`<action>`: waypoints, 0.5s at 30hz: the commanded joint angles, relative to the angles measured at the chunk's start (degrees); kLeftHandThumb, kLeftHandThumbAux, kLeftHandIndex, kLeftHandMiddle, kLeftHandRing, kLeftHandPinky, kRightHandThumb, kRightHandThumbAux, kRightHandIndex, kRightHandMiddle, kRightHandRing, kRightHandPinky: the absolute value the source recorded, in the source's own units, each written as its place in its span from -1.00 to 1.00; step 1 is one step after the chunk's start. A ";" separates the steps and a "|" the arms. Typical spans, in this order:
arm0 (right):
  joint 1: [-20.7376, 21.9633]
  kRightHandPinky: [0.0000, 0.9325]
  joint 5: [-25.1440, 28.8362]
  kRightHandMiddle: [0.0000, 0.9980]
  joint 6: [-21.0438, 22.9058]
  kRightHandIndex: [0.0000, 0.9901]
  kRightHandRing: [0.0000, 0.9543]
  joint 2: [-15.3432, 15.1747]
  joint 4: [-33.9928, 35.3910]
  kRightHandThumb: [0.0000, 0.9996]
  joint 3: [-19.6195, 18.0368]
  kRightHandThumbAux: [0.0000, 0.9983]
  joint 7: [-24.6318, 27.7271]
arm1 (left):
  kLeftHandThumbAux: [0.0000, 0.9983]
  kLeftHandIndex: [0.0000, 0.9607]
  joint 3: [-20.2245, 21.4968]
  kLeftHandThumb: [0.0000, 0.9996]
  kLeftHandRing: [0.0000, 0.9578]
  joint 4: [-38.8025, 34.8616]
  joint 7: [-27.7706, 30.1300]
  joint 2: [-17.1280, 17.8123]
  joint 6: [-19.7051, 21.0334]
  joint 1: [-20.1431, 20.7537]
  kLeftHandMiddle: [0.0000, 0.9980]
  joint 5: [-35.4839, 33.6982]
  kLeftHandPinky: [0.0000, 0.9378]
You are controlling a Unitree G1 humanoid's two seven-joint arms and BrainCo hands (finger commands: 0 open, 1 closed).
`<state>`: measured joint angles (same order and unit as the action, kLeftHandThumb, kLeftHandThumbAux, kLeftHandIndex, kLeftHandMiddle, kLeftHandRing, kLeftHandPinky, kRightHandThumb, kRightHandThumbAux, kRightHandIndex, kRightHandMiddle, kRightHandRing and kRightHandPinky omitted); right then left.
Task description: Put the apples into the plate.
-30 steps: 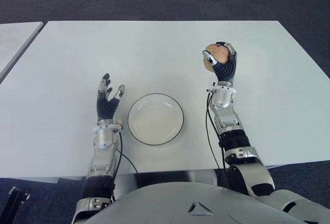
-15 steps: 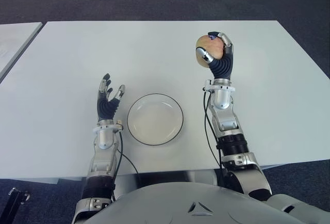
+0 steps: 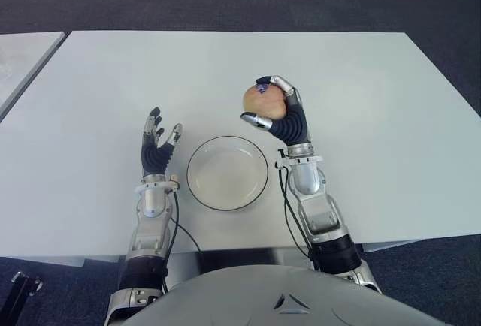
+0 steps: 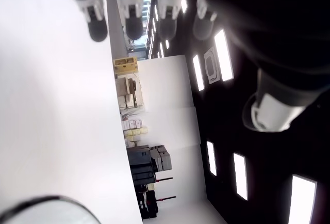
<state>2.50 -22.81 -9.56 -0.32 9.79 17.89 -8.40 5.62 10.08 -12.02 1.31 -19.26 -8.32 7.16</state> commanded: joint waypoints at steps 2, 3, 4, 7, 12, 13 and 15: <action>-0.40 0.92 0.30 0.93 -0.62 -0.12 0.92 -2.47 1.23 0.48 1.22 0.42 4.45 | 0.15 -1.00 -0.19 -1.00 -1.00 0.59 -0.21 -0.45 0.79 -0.10 -1.00 0.01 -0.98; -0.73 0.92 0.37 0.93 -1.06 -0.12 0.92 -3.18 1.40 0.48 1.76 0.42 5.49 | 0.15 -1.00 -0.18 -1.00 -1.00 0.64 -0.15 -0.45 0.80 -0.06 -1.00 -0.08 -0.98; -0.92 0.91 0.45 0.91 -1.39 -0.12 0.90 -3.72 1.48 0.49 2.12 0.42 6.31 | 0.14 -1.00 -0.18 -1.00 -1.00 0.73 -0.12 -0.46 0.83 0.03 -1.00 -0.13 -0.98; -0.95 0.91 -0.70 0.89 -4.11 -0.11 0.89 -5.67 0.30 0.49 3.58 0.42 7.75 | 0.14 -1.00 -0.19 -1.00 -1.00 0.74 -0.01 -0.54 1.02 0.20 -1.00 -0.37 -0.98; -0.28 0.92 -2.82 0.89 -7.78 -0.11 0.90 -7.69 -2.49 0.49 4.94 0.42 7.97 | 0.12 -1.00 -0.40 -1.00 -1.00 0.19 -0.15 -0.60 1.45 0.19 -1.00 -0.19 -0.97; -0.21 0.92 -3.23 0.89 -8.40 -0.11 0.90 -8.05 -3.03 0.49 5.16 0.42 8.05 | 0.12 -1.00 -0.44 -1.00 -1.00 0.10 -0.18 -0.60 1.53 0.18 -1.00 -0.10 -0.97; -0.18 0.92 -3.67 0.89 -9.09 -0.11 0.90 -8.49 -3.62 0.49 5.40 0.42 8.25 | 0.12 -1.00 -0.49 -1.00 -1.00 -0.08 -0.20 -0.62 1.69 0.15 -1.00 -0.02 -0.97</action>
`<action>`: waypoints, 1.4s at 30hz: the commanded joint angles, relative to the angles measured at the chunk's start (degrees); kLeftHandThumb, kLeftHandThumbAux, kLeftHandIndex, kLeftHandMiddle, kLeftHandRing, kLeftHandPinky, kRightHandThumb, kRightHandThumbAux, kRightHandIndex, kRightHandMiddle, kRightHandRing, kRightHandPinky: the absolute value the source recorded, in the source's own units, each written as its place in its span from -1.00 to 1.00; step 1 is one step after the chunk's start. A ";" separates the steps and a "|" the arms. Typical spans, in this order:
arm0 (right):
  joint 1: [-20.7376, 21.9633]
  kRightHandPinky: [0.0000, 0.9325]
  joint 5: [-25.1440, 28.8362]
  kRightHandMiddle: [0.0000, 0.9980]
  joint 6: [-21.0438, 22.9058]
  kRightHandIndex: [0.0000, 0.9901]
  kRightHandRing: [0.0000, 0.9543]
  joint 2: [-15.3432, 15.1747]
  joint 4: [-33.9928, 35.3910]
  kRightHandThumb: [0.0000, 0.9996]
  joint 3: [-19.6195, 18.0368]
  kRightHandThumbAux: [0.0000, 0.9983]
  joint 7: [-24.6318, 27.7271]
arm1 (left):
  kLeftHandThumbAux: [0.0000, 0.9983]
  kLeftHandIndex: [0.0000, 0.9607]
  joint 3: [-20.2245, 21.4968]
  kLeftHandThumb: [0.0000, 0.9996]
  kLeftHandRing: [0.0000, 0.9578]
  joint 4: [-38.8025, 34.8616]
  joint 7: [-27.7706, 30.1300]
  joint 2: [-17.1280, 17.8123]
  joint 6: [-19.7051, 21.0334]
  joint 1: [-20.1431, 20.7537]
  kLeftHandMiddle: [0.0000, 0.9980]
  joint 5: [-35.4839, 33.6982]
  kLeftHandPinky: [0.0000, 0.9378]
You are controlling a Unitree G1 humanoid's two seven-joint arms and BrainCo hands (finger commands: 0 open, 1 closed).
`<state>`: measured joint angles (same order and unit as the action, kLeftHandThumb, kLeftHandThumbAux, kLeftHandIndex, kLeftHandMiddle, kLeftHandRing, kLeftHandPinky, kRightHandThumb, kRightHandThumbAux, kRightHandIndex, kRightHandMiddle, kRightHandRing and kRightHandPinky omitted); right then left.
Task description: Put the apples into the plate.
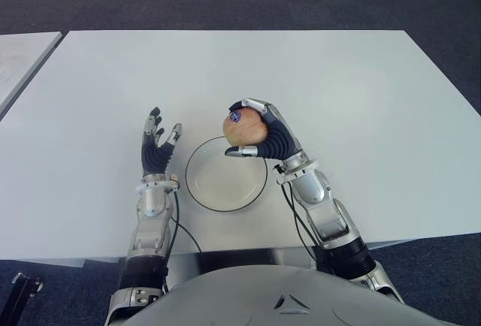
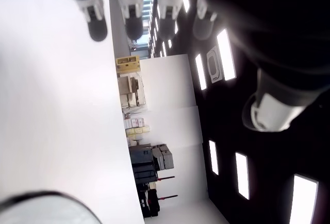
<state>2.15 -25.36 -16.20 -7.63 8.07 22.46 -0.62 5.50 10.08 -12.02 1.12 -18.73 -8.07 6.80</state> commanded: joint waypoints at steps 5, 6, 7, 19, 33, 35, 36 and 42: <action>0.30 0.90 -1.93 0.87 -4.23 -0.11 0.89 -1.97 -3.49 0.49 1.18 0.42 0.40 | 0.12 -1.00 -0.40 -1.00 -1.00 -0.29 -0.21 -0.48 1.68 -0.02 -1.00 0.37 -0.97; 0.41 0.90 -2.27 0.87 -4.84 -0.11 0.89 -2.19 -3.99 0.49 1.30 0.42 0.18 | 0.12 -1.00 -0.39 -1.00 -1.00 -0.32 -0.22 -0.49 1.79 -0.01 -1.00 0.37 -0.97; 0.50 0.90 -2.49 0.87 -5.32 -0.11 0.89 -2.33 -4.37 0.49 1.34 0.42 0.03 | 0.13 -1.00 -0.40 -1.00 -1.00 -0.33 -0.24 -0.51 1.87 0.01 -1.00 0.39 -0.97; 3.22 0.89 -7.54 0.84 -9.03 -0.11 0.87 -1.95 -12.50 0.50 2.02 0.42 -4.02 | 0.09 -1.00 -0.46 -1.00 -1.00 -0.71 0.14 -0.42 2.59 -0.11 -1.00 0.27 -1.00; 7.05 0.88 -13.82 0.86 -12.77 -0.11 0.88 -2.19 -22.78 0.50 3.98 0.42 -11.86 | 0.06 -1.00 -0.53 -1.00 -1.00 -1.16 -0.08 -0.35 2.28 -0.46 -1.00 0.67 -1.00; 7.36 0.88 -14.22 0.86 -12.97 -0.11 0.89 -2.13 -23.51 0.50 4.09 0.42 -12.63 | 0.06 -1.00 -0.51 -1.00 -1.00 -1.12 -0.12 -0.33 2.09 -0.50 -1.00 0.73 -1.00; 7.48 0.88 -14.38 0.87 -13.06 -0.11 0.89 -2.12 -23.77 0.50 4.13 0.42 -12.91 | 0.06 -1.00 -0.51 -1.00 -1.00 -1.11 -0.13 -0.32 2.04 -0.51 -1.00 0.74 -1.00; 8.50 0.88 -15.30 0.88 -14.60 -0.11 0.90 -2.35 -25.62 0.49 4.62 0.42 -14.90 | 0.06 -1.00 -0.41 -1.00 -1.00 -1.08 0.01 -0.41 1.99 -0.50 -1.00 0.43 -1.00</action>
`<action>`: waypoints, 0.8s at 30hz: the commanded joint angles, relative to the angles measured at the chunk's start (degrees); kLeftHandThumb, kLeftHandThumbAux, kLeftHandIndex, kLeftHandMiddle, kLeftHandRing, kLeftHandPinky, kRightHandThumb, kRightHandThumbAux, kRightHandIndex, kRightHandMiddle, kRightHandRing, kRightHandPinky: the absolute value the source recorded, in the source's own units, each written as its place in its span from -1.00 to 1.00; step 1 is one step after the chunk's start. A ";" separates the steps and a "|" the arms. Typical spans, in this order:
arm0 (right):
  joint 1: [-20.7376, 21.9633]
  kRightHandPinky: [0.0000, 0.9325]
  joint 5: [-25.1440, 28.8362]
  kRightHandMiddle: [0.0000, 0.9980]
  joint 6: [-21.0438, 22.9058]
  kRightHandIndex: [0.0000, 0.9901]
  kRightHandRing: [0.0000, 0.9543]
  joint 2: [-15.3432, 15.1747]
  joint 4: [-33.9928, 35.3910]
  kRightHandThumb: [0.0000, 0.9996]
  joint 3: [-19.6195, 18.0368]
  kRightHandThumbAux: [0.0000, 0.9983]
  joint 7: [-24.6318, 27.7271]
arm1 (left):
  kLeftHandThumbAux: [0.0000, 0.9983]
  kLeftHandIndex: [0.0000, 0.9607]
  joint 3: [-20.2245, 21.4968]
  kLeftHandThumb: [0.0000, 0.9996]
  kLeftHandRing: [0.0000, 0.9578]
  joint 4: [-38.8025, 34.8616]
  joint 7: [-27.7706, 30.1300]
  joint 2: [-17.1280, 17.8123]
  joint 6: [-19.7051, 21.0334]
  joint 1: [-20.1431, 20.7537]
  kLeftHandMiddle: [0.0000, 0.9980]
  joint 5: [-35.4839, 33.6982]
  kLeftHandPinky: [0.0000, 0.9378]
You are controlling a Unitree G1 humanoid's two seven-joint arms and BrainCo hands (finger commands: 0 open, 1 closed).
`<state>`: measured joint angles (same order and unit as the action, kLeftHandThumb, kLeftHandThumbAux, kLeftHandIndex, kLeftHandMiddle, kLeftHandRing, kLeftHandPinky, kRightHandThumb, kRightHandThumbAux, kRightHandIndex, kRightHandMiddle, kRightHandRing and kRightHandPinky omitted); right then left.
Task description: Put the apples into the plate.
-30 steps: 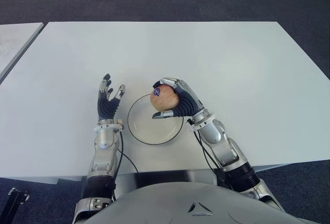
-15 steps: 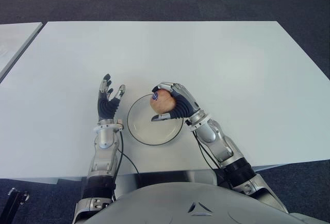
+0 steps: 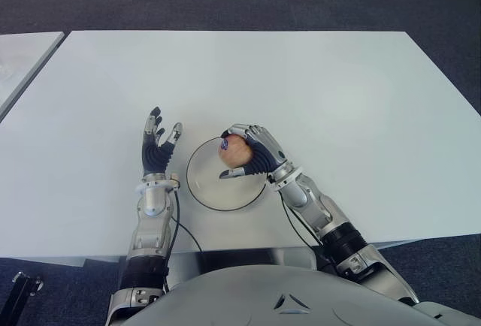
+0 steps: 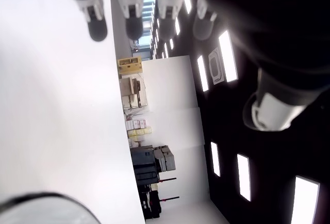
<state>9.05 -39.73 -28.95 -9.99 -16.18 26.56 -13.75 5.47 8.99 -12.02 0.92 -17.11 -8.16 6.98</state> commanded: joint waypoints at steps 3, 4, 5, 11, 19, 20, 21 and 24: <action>2.09 0.88 -1.68 0.88 -2.48 -0.11 0.89 -0.12 -1.98 0.49 0.88 0.42 -2.75 | 0.07 -1.00 -0.35 -1.00 -1.00 -0.02 0.07 -0.17 0.43 -0.41 -1.00 0.17 -1.00; 2.24 0.87 -1.96 0.87 -2.64 -0.11 0.89 -0.14 -2.12 0.49 1.01 0.42 -3.08 | 0.07 -1.00 -0.34 -1.00 -1.00 -0.05 0.09 -0.14 0.46 -0.42 -1.00 0.16 -1.00; 2.28 0.86 -1.96 0.85 -2.81 -0.11 0.88 -0.22 -1.90 0.49 1.10 0.42 -3.03 | 0.07 -1.00 -0.34 -1.00 -1.00 -0.12 0.04 -0.08 0.48 -0.46 -1.00 0.29 -1.00; 2.20 0.83 -0.37 0.76 -3.46 -0.11 0.82 -0.52 -1.22 0.49 1.24 0.42 -1.31 | 0.06 -1.00 -0.51 -1.00 -1.00 -0.67 -0.21 0.32 0.91 -0.68 -1.00 1.37 -1.00; 2.06 0.80 1.81 0.69 -4.55 -0.11 0.75 -1.31 -1.34 0.48 0.97 0.41 2.22 | 0.03 -1.00 -0.63 -1.00 -1.00 -1.34 -0.12 0.57 1.70 -0.77 -1.00 2.43 -1.00; 2.05 0.80 1.94 0.68 -4.64 -0.11 0.74 -1.37 -1.32 0.47 0.96 0.40 2.55 | 0.03 -1.00 -0.65 -1.00 -1.00 -1.37 -0.07 0.65 1.73 -0.74 -1.00 2.52 -1.00; 2.04 0.79 2.01 0.66 -4.69 -0.11 0.74 -1.40 -1.30 0.47 0.95 0.40 2.75 | 0.03 -1.00 -0.65 -1.00 -1.00 -1.40 -0.03 0.69 1.75 -0.73 -1.00 2.56 -1.00; 2.06 0.78 2.26 0.64 -4.74 -0.10 0.72 -1.40 -1.49 0.46 0.97 0.40 3.21 | 0.02 -1.00 -0.62 -1.00 -1.00 -1.06 0.25 0.89 1.72 -0.53 -1.00 2.54 -1.00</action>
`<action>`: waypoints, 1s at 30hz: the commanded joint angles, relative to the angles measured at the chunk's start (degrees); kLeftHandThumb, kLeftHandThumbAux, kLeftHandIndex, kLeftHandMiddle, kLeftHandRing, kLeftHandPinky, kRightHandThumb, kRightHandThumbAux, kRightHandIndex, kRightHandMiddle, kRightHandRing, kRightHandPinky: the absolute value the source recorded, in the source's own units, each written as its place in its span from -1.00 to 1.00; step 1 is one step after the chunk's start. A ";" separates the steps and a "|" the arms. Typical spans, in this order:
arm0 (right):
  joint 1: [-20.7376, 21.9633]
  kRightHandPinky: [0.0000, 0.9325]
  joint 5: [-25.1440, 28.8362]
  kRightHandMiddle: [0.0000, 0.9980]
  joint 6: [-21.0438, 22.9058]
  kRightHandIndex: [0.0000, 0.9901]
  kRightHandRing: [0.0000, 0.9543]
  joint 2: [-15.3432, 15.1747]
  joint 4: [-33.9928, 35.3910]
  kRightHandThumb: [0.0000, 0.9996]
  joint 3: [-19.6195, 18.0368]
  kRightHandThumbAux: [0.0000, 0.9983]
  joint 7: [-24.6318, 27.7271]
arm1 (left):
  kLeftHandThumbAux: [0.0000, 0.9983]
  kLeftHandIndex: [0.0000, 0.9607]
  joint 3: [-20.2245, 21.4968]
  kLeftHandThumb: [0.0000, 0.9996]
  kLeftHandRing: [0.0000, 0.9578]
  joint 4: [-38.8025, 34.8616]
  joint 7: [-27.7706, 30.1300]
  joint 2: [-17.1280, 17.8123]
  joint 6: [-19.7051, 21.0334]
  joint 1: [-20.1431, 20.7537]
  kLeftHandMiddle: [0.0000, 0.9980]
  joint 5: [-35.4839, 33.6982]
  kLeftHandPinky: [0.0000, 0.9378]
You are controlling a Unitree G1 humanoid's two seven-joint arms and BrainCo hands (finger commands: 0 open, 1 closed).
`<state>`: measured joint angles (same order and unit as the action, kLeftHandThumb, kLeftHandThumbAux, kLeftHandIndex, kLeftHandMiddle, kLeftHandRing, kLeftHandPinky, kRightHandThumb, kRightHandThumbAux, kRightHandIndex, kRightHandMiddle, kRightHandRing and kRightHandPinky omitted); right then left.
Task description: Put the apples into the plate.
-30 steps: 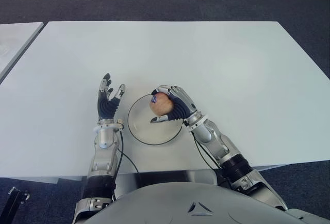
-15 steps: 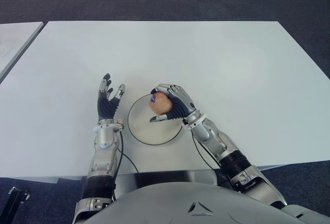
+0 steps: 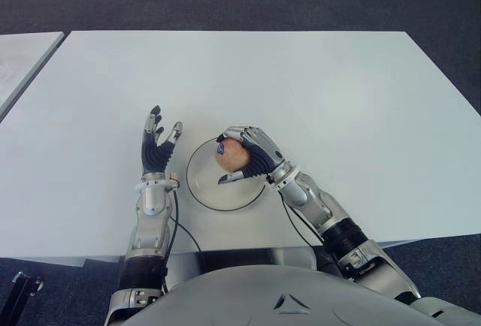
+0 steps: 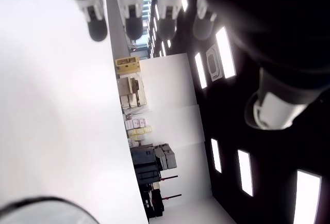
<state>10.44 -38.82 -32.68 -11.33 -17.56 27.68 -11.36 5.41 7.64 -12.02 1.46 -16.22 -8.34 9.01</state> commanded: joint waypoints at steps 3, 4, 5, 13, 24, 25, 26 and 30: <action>0.29 0.77 1.95 0.63 -0.52 -0.10 0.71 0.10 0.28 0.46 -0.28 0.39 1.70 | 0.01 -1.00 -0.56 -1.00 -1.00 0.35 0.49 0.49 1.00 -0.27 -1.00 0.43 -1.00; 0.16 0.77 2.29 0.62 -0.30 -0.10 0.71 0.15 0.44 0.46 -0.33 0.39 2.19 | 0.01 -1.00 -0.57 -1.00 -1.00 0.35 0.56 0.55 1.09 -0.25 -1.00 0.42 -1.00; 0.08 0.76 2.52 0.61 -0.16 -0.10 0.70 0.19 0.54 0.46 -0.36 0.39 2.54 | 0.01 -1.00 -0.58 -1.00 -1.00 0.34 0.59 0.58 1.15 -0.24 -1.00 0.43 -1.00; 0.09 0.73 4.12 0.56 -0.14 -0.11 0.66 -0.16 0.98 0.45 -0.37 0.40 5.52 | 0.00 -1.00 -0.56 -1.00 -1.00 0.30 0.90 0.69 1.70 -0.03 -1.00 -0.04 -1.00; -0.80 -0.07 1.50 -0.14 3.33 -0.25 -0.11 -4.29 8.32 -0.45 -0.06 -0.15 11.86 | 0.02 -1.00 -0.11 -1.00 -1.00 1.03 0.20 -0.31 0.43 0.30 -1.00 -1.50 -1.00; -1.03 -0.20 1.45 -0.23 4.21 -0.30 -0.22 -4.86 9.70 -0.50 -0.09 -0.18 13.32 | 0.02 -1.00 -0.08 -1.00 -1.00 1.21 0.08 -0.39 0.33 0.36 -1.00 -1.58 -1.00; -1.22 -0.38 1.42 -0.36 5.66 -0.37 -0.38 -5.48 11.29 -0.58 -0.08 -0.22 15.42 | 0.02 -1.00 -0.02 -1.00 -1.00 1.41 -0.08 -0.43 0.32 0.45 -1.00 -1.58 -1.00; -1.70 -0.85 2.10 -0.75 9.70 -0.66 -0.80 -6.55 14.83 -0.73 -0.09 -0.31 20.91 | 0.02 -1.00 -0.02 -0.98 -1.00 1.76 -0.58 -0.27 0.58 0.59 -1.00 -0.81 -1.00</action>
<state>9.40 -36.91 -26.01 -16.97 -5.17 27.74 5.99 5.51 8.15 -11.96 1.38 -15.82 -8.02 7.86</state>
